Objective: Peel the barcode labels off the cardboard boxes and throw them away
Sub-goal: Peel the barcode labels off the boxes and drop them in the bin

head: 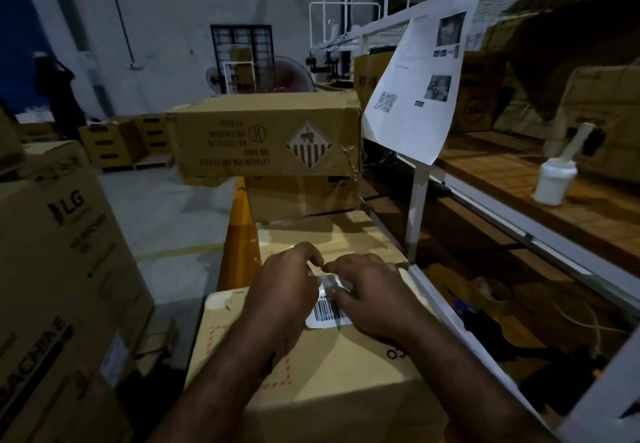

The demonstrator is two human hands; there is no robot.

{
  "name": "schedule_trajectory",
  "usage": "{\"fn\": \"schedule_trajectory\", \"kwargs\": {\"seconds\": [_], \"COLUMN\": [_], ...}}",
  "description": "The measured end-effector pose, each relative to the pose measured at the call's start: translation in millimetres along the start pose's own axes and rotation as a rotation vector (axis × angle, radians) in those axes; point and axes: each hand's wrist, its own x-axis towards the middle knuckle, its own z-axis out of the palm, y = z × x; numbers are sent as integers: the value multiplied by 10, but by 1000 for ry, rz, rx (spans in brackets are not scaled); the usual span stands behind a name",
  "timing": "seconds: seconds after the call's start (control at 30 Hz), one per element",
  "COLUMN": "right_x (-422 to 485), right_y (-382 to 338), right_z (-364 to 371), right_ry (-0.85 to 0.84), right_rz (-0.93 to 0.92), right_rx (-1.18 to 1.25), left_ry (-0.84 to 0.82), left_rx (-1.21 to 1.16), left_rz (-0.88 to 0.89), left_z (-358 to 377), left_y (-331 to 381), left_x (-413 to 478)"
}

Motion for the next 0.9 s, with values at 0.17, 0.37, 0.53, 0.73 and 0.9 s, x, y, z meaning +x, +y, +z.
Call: {"fn": "schedule_trajectory", "kwargs": {"seconds": [0.17, 0.37, 0.53, 0.73, 0.9], "right_x": [16, 24, 28, 12, -15], "right_y": [19, 29, 31, 49, 76], "right_z": [8, 18, 19, 3, -15], "right_ry": [6, 54, 83, 140, 156], "right_rz": [-24, -17, -23, -15, 25], "right_rx": [18, 59, 116, 179, 256], "left_ry": [16, -60, 0, 0, 72], "left_rx": [-59, 250, 289, 336, 131], "left_rz": [-30, -116, -111, -38, -94], "left_z": [-37, 12, 67, 47, 28], "left_y": [-59, -57, 46, 171, 214], "left_x": [-19, -156, -240, -274, -272]}}
